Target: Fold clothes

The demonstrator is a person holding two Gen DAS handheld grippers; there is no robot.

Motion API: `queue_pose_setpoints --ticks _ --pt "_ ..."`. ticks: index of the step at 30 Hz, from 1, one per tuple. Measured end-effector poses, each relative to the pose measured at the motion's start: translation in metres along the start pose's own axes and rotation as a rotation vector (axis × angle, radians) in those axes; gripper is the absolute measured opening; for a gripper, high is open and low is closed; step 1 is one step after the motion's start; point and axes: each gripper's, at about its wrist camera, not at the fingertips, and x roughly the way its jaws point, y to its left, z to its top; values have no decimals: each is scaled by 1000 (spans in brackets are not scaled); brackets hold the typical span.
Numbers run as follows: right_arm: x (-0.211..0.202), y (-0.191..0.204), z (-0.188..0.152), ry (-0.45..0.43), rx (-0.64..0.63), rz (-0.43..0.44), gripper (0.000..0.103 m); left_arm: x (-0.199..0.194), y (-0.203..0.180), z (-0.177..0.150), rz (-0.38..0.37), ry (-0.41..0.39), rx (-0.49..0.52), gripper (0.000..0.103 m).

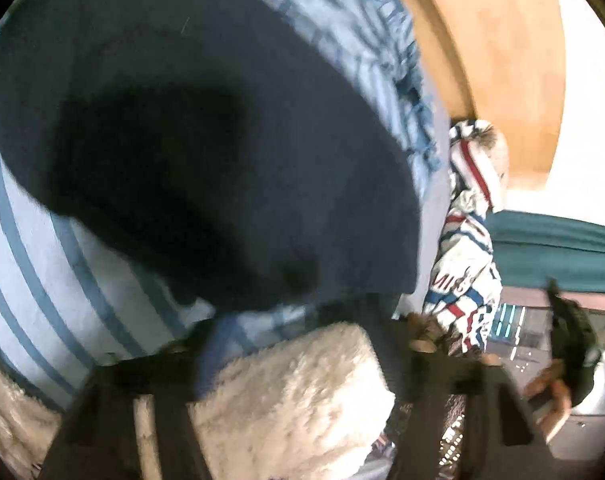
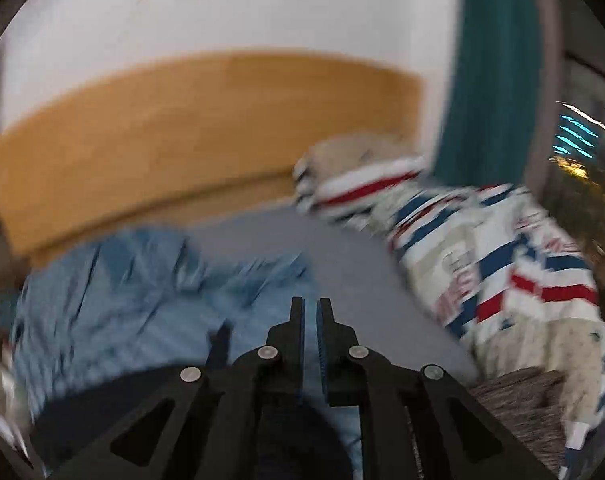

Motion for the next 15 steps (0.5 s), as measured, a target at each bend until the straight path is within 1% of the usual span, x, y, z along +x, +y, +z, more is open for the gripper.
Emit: queue_pose_setpoints --ticks 1,2,3,4,5,6,7,8,9,10,13,15 --pt "11 15 -13 45 -23 56 18 -7 -1 5 -1 -23 2 69" --pt "24 33 -26 104 -40 122 26 -14 -3 10 -1 -46 4 69" --pt "37 52 -37 167 -57 189 43 -21 -4 15 -2 -69 5 69" --pt "49 71 -48 231 -74 256 50 -28 -4 21 5 -92 3 69" --pt "60 91 -59 300 -96 323 50 -32 -1 29 32 -113 -8 69" --pt "69 113 -70 374 -121 391 50 -39 5 36 79 -134 -29 69" --pt "75 129 -82 431 -135 449 51 -47 14 40 125 -154 -53 69" --pt "78 145 -95 489 -137 509 53 -52 23 44 149 -169 -74 69" --pt "79 158 -107 544 -138 554 62 -54 33 47 158 -173 -99 69" --pt "80 167 -122 609 -140 583 70 -54 43 50 158 -163 -131 69" --pt "80 185 -170 789 -119 665 72 -53 59 53 124 -155 -174 69" --pt "88 187 -187 835 -40 684 72 -52 66 54 96 -154 -195 69"
